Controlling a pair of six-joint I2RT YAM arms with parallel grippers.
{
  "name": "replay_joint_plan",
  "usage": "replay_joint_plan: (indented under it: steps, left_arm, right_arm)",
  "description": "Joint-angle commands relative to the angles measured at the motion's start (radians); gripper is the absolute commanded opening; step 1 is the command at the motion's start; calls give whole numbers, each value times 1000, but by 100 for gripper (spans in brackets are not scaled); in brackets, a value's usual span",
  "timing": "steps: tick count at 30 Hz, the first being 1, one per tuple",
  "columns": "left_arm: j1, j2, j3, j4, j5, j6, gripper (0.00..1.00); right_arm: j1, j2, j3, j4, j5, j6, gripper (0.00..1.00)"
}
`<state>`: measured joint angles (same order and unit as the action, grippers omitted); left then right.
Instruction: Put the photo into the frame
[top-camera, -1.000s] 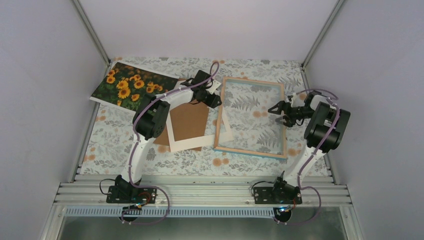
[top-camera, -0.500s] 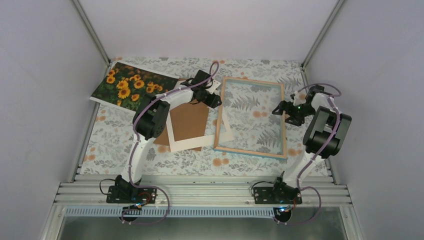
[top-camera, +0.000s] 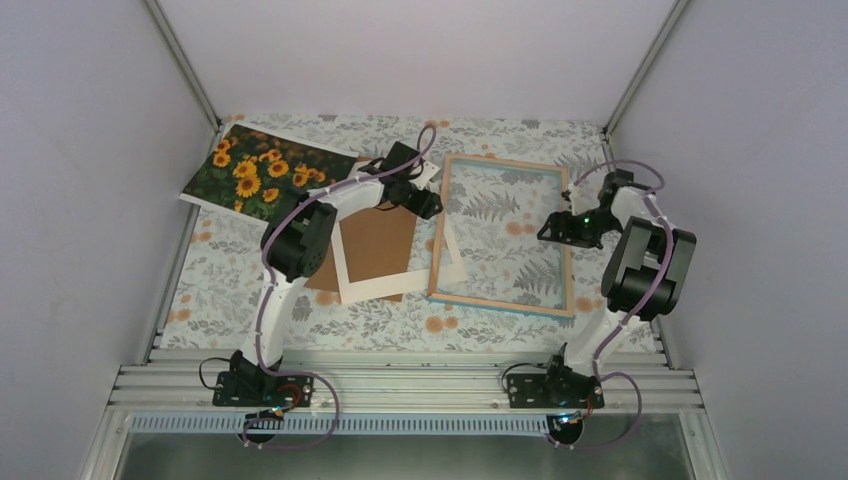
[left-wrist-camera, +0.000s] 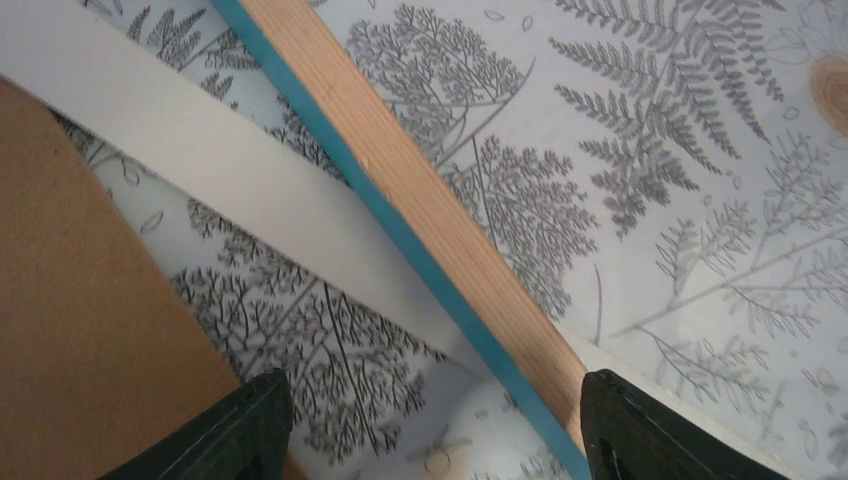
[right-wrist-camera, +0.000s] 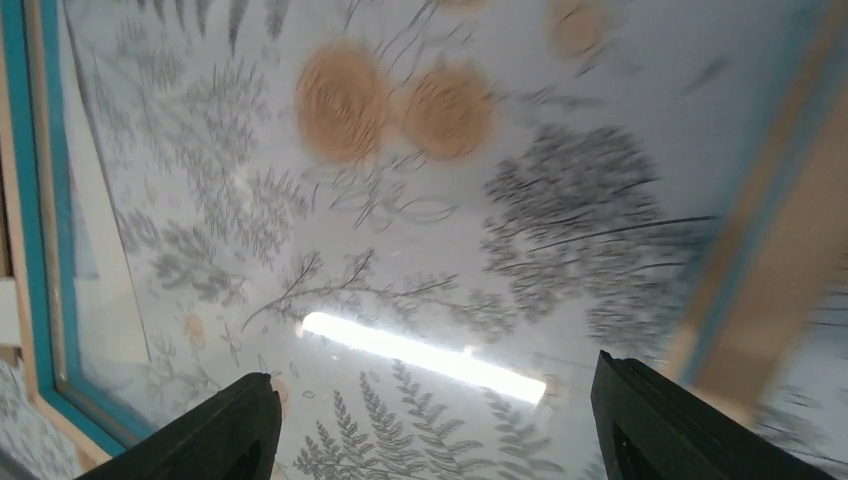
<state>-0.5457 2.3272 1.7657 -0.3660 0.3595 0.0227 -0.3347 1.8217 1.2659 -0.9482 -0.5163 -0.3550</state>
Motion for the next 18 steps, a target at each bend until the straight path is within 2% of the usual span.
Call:
replay_joint_plan:
  steps: [1, 6, 11, 15, 18]
  left_arm:
    - [20, -123, -80, 40, 26, 0, 74]
    - [101, -257, -252, 89, 98, -35, 78]
    - [203, -434, -473, 69, 176, 58, 80]
    - [262, -606, -641, 12, 164, 279, 82]
    - [281, -767, -808, 1, 103, 574, 83]
  right_arm:
    - [44, -3, -79, 36, 14, -89, 77]
    - [47, 38, -117, 75, 44, -87, 77]
    - [39, 70, -111, 99, 102, -82, 76]
    - [37, 56, -51, 82, 101, -100, 76]
    - [41, 27, -6, 58, 48, -128, 78]
